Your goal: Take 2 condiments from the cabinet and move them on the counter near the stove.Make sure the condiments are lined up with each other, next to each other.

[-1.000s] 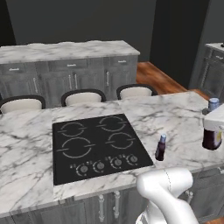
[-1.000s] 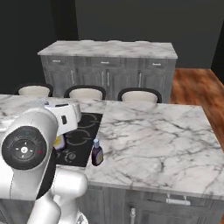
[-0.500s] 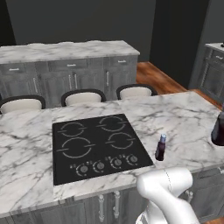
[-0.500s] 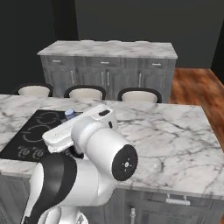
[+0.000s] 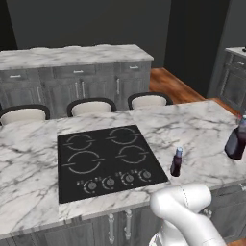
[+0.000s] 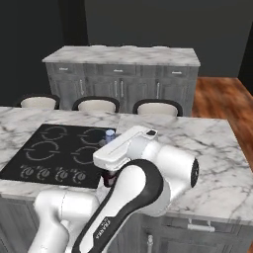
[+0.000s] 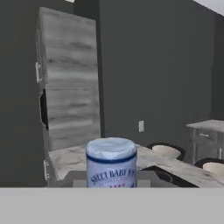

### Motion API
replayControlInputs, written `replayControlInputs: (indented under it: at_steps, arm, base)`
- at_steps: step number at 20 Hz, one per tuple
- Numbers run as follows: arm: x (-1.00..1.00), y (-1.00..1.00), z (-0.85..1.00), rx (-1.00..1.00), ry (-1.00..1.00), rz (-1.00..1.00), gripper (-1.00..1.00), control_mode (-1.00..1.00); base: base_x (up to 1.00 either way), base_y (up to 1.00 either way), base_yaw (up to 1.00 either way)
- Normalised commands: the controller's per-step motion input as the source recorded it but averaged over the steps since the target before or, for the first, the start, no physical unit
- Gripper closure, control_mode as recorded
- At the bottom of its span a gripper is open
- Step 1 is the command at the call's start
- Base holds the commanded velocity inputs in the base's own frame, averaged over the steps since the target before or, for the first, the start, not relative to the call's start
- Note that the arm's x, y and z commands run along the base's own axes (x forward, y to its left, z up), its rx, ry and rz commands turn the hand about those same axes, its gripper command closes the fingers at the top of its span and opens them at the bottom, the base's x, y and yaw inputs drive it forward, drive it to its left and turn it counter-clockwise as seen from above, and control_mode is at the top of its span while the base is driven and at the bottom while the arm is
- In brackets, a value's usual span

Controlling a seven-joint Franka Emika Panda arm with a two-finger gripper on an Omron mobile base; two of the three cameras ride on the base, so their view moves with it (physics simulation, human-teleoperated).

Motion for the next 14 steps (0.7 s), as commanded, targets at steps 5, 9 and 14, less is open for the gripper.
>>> replayControlInputs:
  at_steps: [5, 9, 14]
  arm:
    - [0.45, -0.15, -0.57, 0.03, 0.04, 0.2, 1.0, -1.0]
    - [0.19, 0.0, -0.3, 0.03, 0.0, 0.0, 1.0, -1.0]
    - [0.24, 0.0, -0.31, 0.0, 0.0, -0.1, 1.0, -1.0]
  base:
    - [0.0, 0.0, 0.0]
    - [0.0, 0.0, 0.0]
    - [0.0, 0.0, 0.0]
